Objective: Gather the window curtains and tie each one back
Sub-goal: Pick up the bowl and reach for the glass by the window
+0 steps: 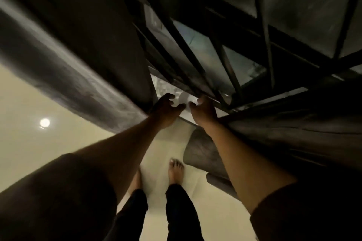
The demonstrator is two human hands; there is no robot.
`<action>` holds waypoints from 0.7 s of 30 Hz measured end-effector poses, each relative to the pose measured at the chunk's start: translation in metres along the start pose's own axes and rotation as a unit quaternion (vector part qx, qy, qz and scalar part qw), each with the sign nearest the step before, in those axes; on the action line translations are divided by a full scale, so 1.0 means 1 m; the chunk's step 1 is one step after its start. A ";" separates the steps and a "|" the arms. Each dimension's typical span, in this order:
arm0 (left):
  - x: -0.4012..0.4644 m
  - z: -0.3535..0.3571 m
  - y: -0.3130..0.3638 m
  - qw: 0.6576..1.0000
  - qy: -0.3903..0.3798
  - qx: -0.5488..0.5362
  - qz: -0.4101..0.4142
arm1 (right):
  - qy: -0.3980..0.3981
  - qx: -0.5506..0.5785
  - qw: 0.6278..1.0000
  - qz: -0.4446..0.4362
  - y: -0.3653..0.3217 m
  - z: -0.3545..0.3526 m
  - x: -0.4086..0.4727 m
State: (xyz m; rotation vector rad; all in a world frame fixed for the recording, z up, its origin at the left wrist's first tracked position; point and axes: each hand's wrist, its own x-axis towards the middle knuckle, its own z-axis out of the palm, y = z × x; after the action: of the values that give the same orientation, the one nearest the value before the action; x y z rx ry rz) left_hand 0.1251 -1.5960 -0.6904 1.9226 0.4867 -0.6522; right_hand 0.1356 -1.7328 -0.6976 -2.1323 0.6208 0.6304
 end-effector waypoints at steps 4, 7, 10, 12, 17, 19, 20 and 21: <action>0.047 0.037 -0.040 0.996 0.006 0.079 0.037 | 0.007 -0.084 0.996 -0.023 0.041 0.015 0.057; 0.082 0.063 -0.063 0.992 0.012 0.110 0.058 | 0.014 -0.119 0.992 -0.039 0.066 0.028 0.089; 0.114 0.088 -0.083 0.990 0.029 0.124 0.064 | 0.012 -0.141 0.990 -0.015 0.088 0.044 0.122; 0.130 0.099 -0.089 0.991 0.051 0.107 0.054 | 0.014 -0.138 0.990 0.023 0.097 0.054 0.138; 0.165 0.118 -0.100 0.990 0.120 0.065 0.032 | 0.049 -0.067 0.996 0.044 0.121 0.078 0.170; 0.173 0.122 -0.103 0.991 0.123 0.055 0.019 | 0.052 -0.032 0.997 0.036 0.126 0.085 0.179; 0.176 0.122 -0.103 0.991 0.123 0.052 0.012 | 0.053 -0.025 0.998 0.032 0.128 0.088 0.183; 0.177 0.123 -0.103 0.991 0.123 0.050 0.007 | 0.052 -0.023 0.998 0.028 0.130 0.091 0.187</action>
State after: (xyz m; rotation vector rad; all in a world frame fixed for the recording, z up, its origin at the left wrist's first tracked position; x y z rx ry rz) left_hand 0.1733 -1.6566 -0.9169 2.1119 0.6035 -0.4372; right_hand 0.1759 -1.7713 -0.9363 -2.2070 0.7315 0.5717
